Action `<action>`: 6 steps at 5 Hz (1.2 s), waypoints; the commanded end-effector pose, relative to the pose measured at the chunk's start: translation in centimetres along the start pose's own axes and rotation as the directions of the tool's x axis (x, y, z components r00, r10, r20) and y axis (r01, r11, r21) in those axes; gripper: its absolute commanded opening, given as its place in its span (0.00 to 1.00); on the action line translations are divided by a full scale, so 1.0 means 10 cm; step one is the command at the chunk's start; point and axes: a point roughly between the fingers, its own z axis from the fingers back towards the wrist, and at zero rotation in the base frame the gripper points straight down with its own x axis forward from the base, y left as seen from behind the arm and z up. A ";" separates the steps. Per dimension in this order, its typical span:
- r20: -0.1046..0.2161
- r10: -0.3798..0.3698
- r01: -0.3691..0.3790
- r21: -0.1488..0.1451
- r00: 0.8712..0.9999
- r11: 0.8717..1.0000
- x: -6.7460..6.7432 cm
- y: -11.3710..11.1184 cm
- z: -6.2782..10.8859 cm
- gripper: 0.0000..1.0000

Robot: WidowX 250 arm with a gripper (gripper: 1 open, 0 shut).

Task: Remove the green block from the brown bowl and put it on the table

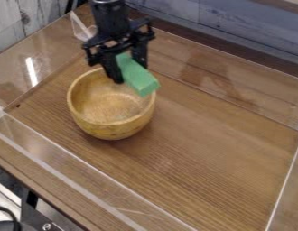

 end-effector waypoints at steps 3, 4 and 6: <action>0.031 -0.309 0.310 -0.034 0.951 0.950 -0.53 -0.12 -0.14 0.00; 0.031 -0.378 0.379 -0.034 0.925 0.925 -0.56 -0.17 -0.09 0.00; 0.023 -0.546 0.546 -0.030 0.838 0.837 -0.55 -0.22 -0.10 0.00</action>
